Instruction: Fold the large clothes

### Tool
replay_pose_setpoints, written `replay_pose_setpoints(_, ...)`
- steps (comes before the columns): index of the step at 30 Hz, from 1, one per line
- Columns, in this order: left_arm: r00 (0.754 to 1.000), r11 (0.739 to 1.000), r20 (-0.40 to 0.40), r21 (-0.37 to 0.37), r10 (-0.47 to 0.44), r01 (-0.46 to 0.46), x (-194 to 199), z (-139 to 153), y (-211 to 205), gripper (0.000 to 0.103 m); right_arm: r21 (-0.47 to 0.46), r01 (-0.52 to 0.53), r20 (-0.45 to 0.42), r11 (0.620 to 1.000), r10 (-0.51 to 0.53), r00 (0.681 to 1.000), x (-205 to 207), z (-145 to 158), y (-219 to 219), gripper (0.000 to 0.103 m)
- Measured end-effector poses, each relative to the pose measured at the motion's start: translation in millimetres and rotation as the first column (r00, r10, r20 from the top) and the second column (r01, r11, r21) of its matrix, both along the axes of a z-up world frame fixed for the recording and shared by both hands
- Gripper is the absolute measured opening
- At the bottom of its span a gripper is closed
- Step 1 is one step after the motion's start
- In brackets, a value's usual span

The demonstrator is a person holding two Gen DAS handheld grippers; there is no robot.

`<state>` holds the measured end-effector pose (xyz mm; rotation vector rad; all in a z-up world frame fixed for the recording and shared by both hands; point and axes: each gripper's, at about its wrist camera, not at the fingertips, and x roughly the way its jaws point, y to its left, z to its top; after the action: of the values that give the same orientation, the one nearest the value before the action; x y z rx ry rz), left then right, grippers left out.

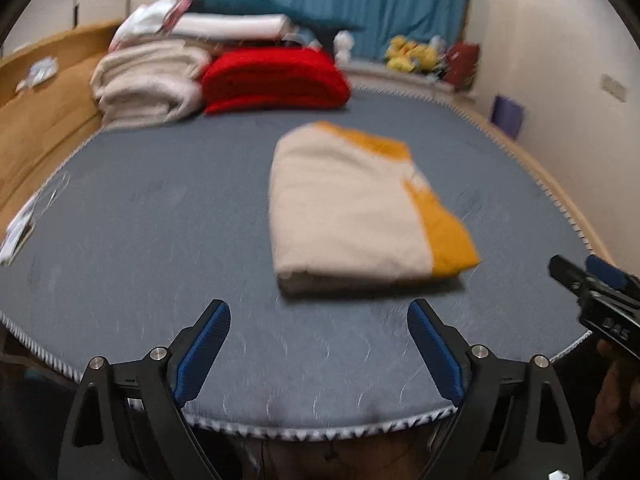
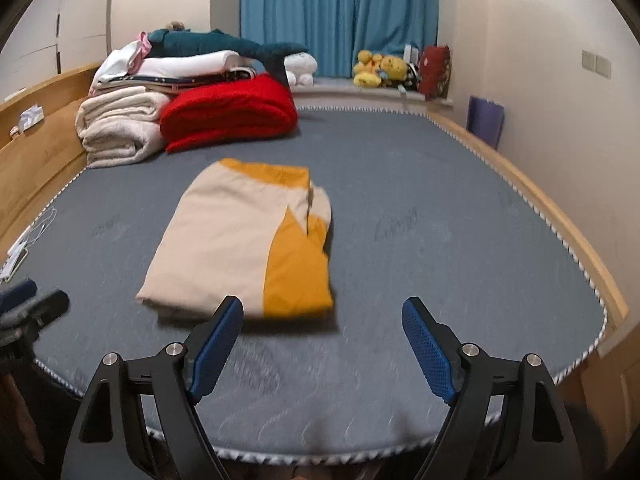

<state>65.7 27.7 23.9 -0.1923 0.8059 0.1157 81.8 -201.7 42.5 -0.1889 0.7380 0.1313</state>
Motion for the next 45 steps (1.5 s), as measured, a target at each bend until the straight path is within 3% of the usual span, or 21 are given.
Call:
replay_pose_setpoints(4,1.0,0.999,-0.025,-0.047,-0.008,0.006,8.6,-13.3,0.0,0.088,-0.01,-0.032,-0.029,0.999,0.032,0.999,-6.2,-12.5,4.1,0.082)
replay_pose_setpoints(12,1.0,0.998,-0.026,-0.068,-0.007,0.005,21.0,-23.9,-3.1,0.089,-0.028,-0.054,-0.045,0.998,0.052,0.998,0.8,-26.4,14.5,0.082)
replay_pose_setpoints(22,0.999,0.997,-0.026,-0.063,-0.044,0.042,21.1,-27.3,-9.8,0.092,-0.006,-0.091,-0.051,0.996,0.09,0.995,1.3,-33.1,32.6,0.082)
replay_pose_setpoints(45,0.999,0.999,0.003,-0.038,-0.036,0.036,17.6,-23.0,-10.0,0.092,-0.015,-0.101,-0.041,0.995,0.1,0.994,0.7,-36.4,35.1,0.082)
